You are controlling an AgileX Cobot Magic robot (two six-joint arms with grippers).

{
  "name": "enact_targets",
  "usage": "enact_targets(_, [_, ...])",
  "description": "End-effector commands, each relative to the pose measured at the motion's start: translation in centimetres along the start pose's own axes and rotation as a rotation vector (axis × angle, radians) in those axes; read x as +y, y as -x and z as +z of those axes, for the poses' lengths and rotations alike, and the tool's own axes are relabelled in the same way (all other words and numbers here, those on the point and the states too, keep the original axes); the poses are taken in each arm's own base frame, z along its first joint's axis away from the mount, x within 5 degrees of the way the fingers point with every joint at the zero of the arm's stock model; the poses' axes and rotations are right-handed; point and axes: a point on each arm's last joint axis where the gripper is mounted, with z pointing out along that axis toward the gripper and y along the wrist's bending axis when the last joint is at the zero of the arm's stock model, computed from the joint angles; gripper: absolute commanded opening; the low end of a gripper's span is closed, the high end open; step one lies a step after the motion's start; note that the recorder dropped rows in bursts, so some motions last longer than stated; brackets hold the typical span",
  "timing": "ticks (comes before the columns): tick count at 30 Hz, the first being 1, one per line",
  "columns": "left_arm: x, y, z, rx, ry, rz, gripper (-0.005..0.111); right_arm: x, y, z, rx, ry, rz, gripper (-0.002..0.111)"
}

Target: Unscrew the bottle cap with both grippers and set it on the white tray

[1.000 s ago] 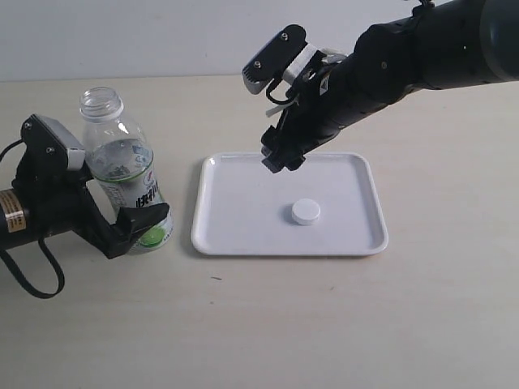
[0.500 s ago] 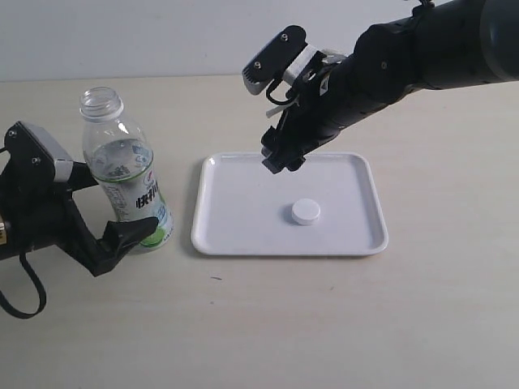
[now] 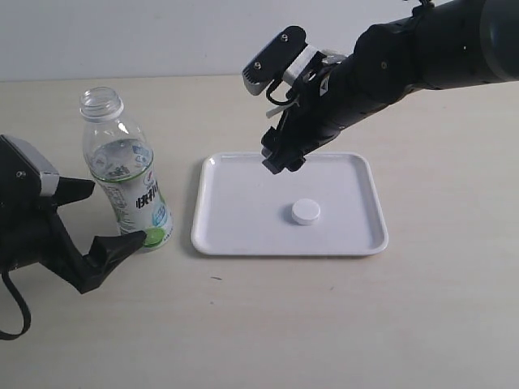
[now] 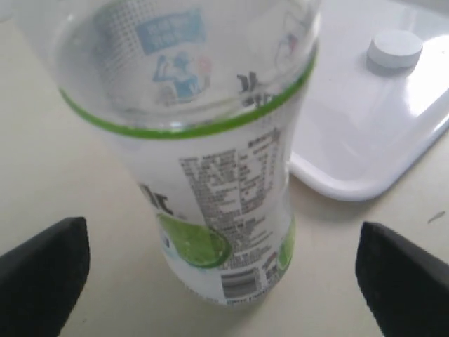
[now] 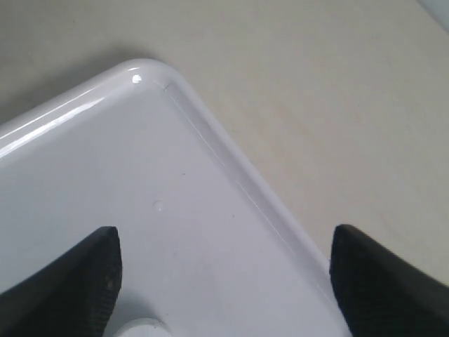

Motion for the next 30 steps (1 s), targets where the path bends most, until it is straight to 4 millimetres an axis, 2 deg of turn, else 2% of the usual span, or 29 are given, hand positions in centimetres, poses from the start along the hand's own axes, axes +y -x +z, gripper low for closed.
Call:
enact_targets(1, [-0.4,-0.3,-0.7,0.036,0.011,-0.001,0.099,-0.3,0.2,-0.3,-0.012,-0.008,-0.005,0.077])
enact_targets(14, [-1.3,-1.2,-2.0,0.059,0.031,-0.047,0.098,-0.2,0.2,-0.3,-0.013,-0.007,0.002,0.077])
enact_targets(17, [-1.5,-1.3,-2.4,0.058,0.041,-0.056,0.095,-0.2,0.2,-0.3,-0.007,-0.004,0.001,0.077])
enact_targets(19, [-1.4,-1.2,-2.6,0.051,0.060,-0.068,0.076,-0.2,0.1,-0.3,-0.002,-0.002,0.001,0.077])
enact_targets(20, [-1.4,-1.1,-2.7,0.048,0.063,-0.062,0.057,-0.2,0.1,-0.3,-0.002,-0.002,0.001,0.077])
enact_targets(23, [-1.4,-1.1,-2.8,0.063,0.067,-0.059,0.026,-0.2,0.1,-0.3,-0.002,-0.002,0.001,0.077])
enact_targets(24, [-1.3,-1.1,-2.9,0.070,0.071,-0.059,0.003,-0.2,0.1,-0.3,-0.002,-0.002,0.001,0.077])
enact_targets(30, [-1.3,-1.1,-3.3,0.105,0.088,-0.072,0.001,-0.2,0.1,-0.3,-0.002,-0.002,0.001,0.077])
